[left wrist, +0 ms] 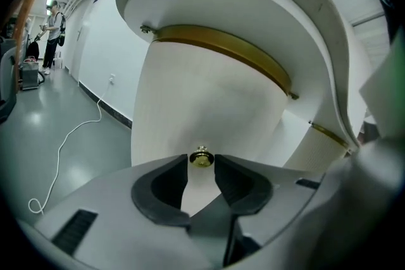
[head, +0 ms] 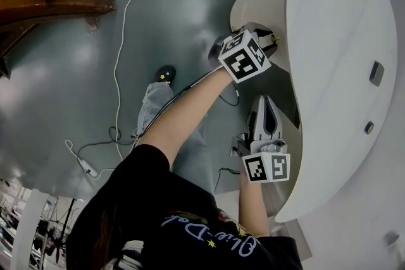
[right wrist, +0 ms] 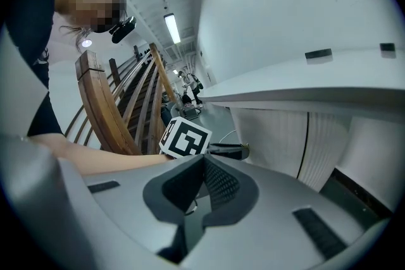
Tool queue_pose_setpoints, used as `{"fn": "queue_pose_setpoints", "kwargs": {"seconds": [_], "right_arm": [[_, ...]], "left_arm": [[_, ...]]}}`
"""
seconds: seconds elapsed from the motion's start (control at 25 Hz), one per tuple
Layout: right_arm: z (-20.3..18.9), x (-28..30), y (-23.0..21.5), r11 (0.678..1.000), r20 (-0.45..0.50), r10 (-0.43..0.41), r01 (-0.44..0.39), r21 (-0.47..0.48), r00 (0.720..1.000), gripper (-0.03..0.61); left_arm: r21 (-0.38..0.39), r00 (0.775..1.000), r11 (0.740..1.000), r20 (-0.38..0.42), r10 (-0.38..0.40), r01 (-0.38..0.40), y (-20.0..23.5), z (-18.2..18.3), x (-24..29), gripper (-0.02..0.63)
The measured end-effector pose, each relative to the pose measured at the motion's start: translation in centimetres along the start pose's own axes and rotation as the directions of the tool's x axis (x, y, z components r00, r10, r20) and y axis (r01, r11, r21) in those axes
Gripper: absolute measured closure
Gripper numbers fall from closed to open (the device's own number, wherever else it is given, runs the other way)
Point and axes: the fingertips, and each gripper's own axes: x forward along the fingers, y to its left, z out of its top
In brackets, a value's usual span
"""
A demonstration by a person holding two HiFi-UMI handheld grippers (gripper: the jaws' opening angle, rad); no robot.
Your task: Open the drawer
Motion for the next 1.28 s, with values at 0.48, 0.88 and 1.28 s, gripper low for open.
{"fn": "queue_pose_setpoints", "kwargs": {"seconds": [0.48,0.88,1.28], "right_arm": [[0.8,0.6,-0.6,0.999,0.013,-0.024,0.023,0.031,1.0,0.577],[1.1,0.6,0.0,0.998,0.017,-0.037,0.036,0.041,0.999,0.578],[1.8,1.2,0.3,0.997,0.033,-0.051,0.049,0.052,0.998,0.578]], "left_arm": [[0.041,0.999,0.998,-0.018,-0.036,0.037,0.1,0.0,0.6,0.512],[0.044,0.998,0.998,-0.044,-0.044,0.046,0.0,-0.1,0.5,0.514],[0.059,0.996,0.996,-0.064,-0.061,0.065,0.1,-0.9,-0.6,0.514]]}}
